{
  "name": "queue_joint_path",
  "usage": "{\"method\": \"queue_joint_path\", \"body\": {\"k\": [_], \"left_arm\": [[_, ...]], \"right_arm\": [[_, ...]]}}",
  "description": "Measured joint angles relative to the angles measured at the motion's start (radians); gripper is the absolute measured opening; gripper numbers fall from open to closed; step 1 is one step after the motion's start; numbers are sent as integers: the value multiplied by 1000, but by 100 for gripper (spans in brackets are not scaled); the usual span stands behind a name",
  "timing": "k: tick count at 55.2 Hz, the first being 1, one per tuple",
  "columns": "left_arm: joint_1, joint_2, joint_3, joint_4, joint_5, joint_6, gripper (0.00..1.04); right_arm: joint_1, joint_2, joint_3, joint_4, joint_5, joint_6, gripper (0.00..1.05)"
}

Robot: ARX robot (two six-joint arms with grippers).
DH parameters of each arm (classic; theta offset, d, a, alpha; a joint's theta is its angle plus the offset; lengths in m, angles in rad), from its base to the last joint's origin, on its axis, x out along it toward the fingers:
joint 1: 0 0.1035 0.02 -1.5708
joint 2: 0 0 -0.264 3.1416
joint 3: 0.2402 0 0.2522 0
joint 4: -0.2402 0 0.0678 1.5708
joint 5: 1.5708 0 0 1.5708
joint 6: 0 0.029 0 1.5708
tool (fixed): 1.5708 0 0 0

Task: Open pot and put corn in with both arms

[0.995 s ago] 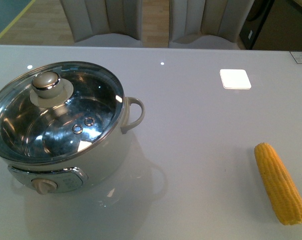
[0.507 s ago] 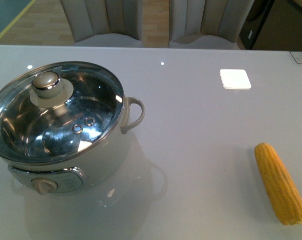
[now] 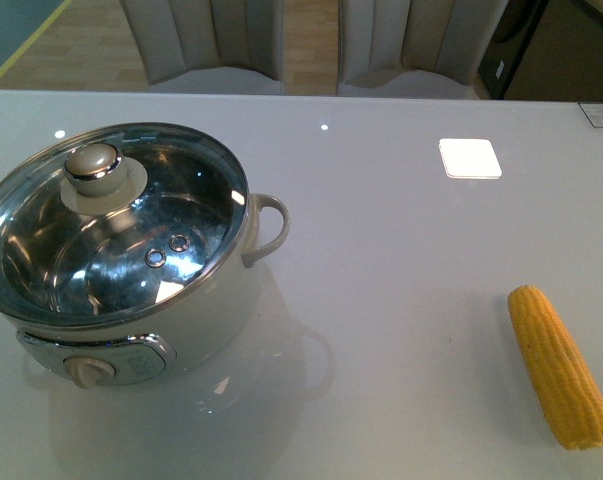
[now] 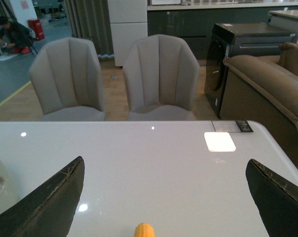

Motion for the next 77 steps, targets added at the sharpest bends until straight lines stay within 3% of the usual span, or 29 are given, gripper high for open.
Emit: {"method": "queue_joint_path", "body": {"k": [14, 25, 50, 77], "left_arm": [[-25, 603, 169, 566, 14, 55, 98], [-98, 993, 309, 835, -5, 59, 98], [-241, 1489, 442, 1180, -103, 35, 98], [-251, 1666, 452, 1229, -140, -48, 98]], "right_arm": [[0, 0, 0, 0, 0, 0, 96], [0, 0, 0, 0, 0, 0, 96], [0, 0, 0, 0, 0, 0, 96], [0, 0, 0, 0, 0, 0, 96]]}}
